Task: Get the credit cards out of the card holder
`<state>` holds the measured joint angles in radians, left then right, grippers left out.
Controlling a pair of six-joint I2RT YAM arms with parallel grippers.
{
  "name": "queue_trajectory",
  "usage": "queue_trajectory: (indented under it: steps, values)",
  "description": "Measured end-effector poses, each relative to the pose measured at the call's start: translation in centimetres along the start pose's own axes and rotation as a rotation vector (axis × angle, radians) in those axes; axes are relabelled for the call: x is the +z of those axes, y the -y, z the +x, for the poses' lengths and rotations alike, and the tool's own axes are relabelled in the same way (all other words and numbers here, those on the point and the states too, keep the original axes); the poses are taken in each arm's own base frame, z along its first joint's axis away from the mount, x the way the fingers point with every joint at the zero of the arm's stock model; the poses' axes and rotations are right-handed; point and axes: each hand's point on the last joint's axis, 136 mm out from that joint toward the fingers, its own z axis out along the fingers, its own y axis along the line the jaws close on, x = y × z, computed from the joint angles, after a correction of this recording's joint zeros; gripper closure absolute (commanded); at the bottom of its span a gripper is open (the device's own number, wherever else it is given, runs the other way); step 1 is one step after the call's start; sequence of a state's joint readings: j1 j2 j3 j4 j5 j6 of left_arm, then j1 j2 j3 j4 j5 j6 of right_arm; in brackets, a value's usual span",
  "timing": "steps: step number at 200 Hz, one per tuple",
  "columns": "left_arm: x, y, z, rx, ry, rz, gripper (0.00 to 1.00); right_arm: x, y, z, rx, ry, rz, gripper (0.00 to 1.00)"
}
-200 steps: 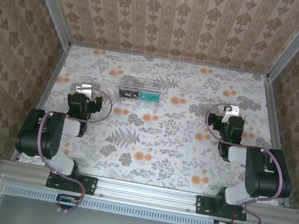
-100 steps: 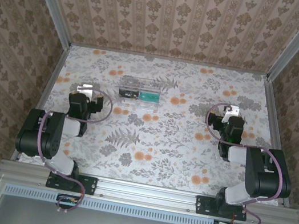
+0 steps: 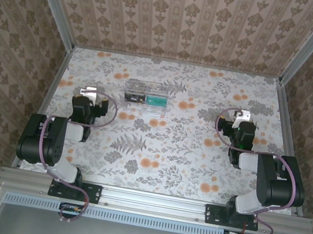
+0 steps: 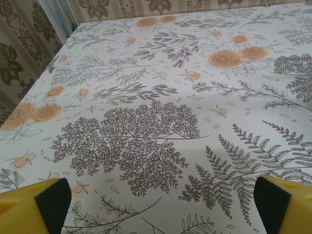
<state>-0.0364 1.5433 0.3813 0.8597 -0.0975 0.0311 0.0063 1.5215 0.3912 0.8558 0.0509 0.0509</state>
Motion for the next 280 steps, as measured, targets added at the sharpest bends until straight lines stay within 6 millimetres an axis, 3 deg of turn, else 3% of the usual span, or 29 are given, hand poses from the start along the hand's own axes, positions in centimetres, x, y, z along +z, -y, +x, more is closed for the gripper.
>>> queue_trajectory:
  steps: [35, 55, 74, 91, 107, 117, 134, 157, 176, 224, 257, 280]
  values:
    - [-0.7, 0.2, -0.7, 0.005, 0.0, 0.017, 0.0, -0.1, 0.0, 0.1, 0.0, -0.008, 0.002, 0.0]
    - [-2.3, -1.1, -3.6, -0.032, 0.022, -0.041, 0.0, -0.9, 0.2, -0.4, -0.001, -0.031, 0.014, 0.0]
    - [-3.9, -3.4, -7.5, -0.182, 0.024, -0.145, 0.0, -2.4, 0.5, -3.7, 0.036, 0.013, 0.033, 0.0]
    - [-5.5, -5.6, -11.2, -0.336, 0.025, -0.204, 0.0, -4.1, 0.5, -8.7, 0.113, 0.094, 0.032, 0.0]
    - [-6.4, -7.3, -12.2, -0.433, 0.005, -0.242, 0.0, -5.5, 0.5, -12.6, 0.234, 0.135, 0.031, 0.0]
    - [-6.5, -8.1, -11.2, -0.48, -0.046, -0.266, 0.0, -6.1, 0.5, -14.2, 0.31, 0.137, 0.03, 0.0]
    - [-6.0, -9.1, -7.6, -0.542, -0.18, -0.302, 0.0, -6.6, 0.1, -15.3, 0.404, 0.11, 0.004, 0.0]
    - [-5.0, -9.6, -1.3, -0.622, -0.413, -0.338, 0.05, -6.8, -1.2, -13.6, 0.468, 0.014, -0.036, 0.0]
    - [-4.3, -9.7, 2.1, -0.662, -0.571, -0.366, 0.05, -7.4, -2.3, -12.3, 0.484, -0.045, -0.061, 0.0]
    - [-3.0, -9.2, 4.8, -0.71, -0.742, -0.398, 0.03, -10.8, -5.8, -13.5, 0.445, -0.019, -0.174, 0.0]
    - [-2.1, -9.1, 6.3, -0.722, -0.819, -0.426, 0.16, -11.7, -8.2, -13.0, 0.378, -0.036, -0.216, 0.0]
    - [-1.9, -8.5, 7.3, -0.704, -0.866, -0.432, 0.27, -11.8, -8.4, -12.7, 0.354, -0.046, -0.208, 0.0]
